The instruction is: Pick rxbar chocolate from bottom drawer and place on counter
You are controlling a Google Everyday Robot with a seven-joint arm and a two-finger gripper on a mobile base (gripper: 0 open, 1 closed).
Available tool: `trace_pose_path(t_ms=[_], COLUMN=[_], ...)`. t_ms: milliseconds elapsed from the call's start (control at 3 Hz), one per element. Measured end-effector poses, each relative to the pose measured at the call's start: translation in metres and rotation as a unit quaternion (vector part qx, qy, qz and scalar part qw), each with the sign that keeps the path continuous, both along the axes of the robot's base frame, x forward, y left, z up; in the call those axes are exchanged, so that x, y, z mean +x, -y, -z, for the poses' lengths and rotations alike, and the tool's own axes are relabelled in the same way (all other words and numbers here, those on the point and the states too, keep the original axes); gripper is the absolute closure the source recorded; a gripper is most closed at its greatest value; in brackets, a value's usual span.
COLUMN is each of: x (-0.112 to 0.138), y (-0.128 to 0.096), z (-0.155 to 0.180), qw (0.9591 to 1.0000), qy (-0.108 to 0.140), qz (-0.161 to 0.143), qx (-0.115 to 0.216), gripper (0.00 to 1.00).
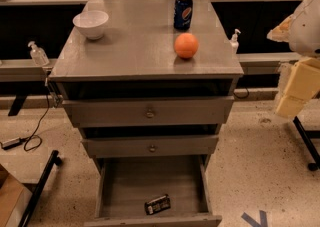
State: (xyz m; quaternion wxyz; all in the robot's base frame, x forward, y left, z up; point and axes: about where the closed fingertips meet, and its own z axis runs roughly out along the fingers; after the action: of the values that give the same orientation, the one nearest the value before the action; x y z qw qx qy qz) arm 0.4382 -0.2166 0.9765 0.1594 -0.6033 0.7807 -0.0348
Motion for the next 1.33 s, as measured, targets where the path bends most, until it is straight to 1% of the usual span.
trace_pose_path(t_ms=[333, 667, 1000, 1333], x=[0.000, 0.013, 0.033, 0.035], y=[0.000, -0.007, -0.007, -0.007], z=[0.000, 0.012, 0.032, 0.030], qw=[1.0000, 0.9987, 0.9943, 0.9923], qy=[0.000, 0.021, 0.035, 0.038], qz=[0.000, 0.036, 0.093, 0.109], qx=[0.000, 0.028, 0.038, 0.044], gripper=[0.00, 0.00, 0.00, 0.00])
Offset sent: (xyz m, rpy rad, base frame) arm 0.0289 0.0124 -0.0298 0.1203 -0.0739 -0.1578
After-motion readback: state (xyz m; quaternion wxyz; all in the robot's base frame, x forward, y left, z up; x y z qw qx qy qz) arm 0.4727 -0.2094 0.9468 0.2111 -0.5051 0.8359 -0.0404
